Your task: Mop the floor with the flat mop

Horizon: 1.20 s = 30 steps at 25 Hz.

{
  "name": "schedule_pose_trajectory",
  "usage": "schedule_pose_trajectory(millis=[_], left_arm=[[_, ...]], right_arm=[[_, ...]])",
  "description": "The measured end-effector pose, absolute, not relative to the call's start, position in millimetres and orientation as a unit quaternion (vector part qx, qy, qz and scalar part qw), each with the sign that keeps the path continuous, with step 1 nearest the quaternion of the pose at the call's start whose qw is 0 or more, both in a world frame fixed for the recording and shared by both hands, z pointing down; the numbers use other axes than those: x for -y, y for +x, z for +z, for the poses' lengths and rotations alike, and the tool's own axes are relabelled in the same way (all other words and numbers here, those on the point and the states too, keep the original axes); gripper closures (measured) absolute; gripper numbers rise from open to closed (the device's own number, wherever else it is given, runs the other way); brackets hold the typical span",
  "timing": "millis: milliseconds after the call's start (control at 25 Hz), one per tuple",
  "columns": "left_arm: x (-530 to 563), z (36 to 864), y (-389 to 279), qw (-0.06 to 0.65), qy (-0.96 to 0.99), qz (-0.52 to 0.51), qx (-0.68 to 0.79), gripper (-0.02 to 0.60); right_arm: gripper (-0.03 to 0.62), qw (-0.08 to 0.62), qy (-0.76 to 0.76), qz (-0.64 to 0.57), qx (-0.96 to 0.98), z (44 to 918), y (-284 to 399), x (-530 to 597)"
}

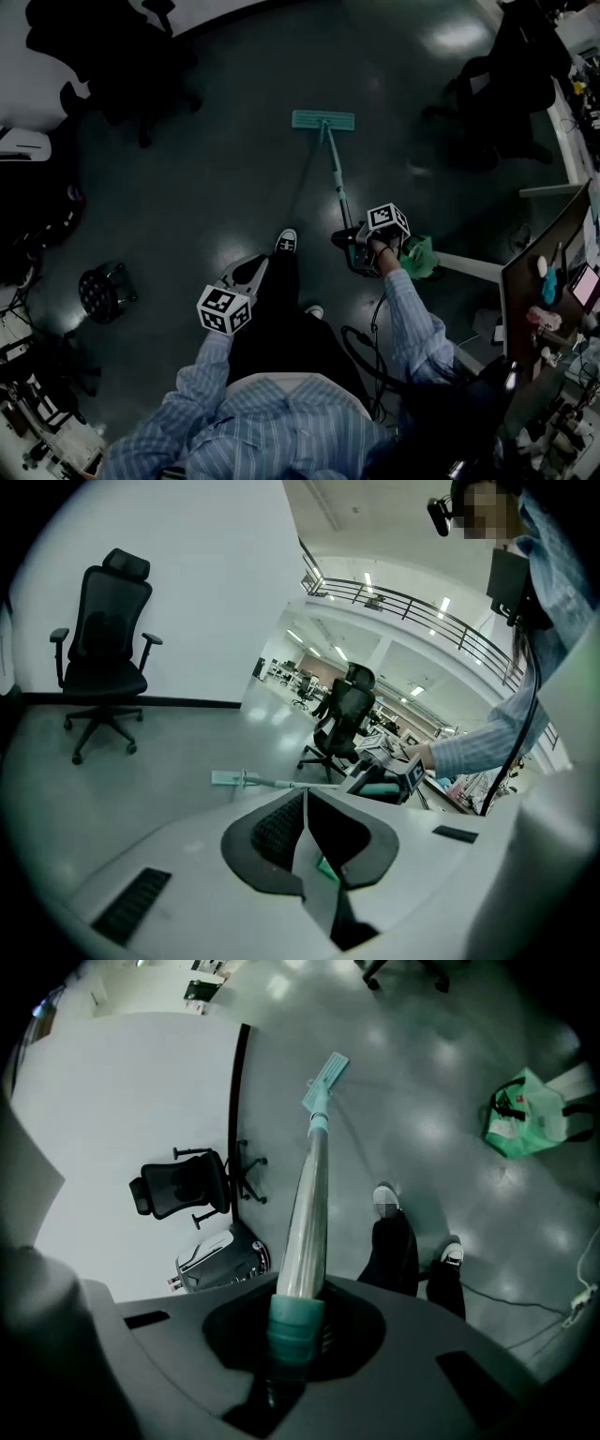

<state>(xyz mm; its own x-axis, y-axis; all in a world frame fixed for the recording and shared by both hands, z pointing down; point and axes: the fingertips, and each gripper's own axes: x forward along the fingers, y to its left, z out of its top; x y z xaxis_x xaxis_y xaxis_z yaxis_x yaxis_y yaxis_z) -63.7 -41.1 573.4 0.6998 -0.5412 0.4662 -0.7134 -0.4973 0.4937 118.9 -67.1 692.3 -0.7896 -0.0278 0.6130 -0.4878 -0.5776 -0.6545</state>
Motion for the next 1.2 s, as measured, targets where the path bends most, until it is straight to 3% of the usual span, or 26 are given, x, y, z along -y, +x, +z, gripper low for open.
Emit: schedule_pose_trajectory(millis=[520, 1200], left_arm=[[-70.6, 541.6, -26.2, 0.309, 0.880, 0.099, 0.346, 0.568], [-148.6, 531.9, 2.0, 0.284, 0.892, 0.111, 0.334, 0.568]], right_arm=[[0.557, 0.137, 0.272, 0.853, 0.424, 664.4, 123.1, -185.4], [0.557, 0.238, 0.251, 0.836, 0.426, 638.3, 188.7, -391.4]])
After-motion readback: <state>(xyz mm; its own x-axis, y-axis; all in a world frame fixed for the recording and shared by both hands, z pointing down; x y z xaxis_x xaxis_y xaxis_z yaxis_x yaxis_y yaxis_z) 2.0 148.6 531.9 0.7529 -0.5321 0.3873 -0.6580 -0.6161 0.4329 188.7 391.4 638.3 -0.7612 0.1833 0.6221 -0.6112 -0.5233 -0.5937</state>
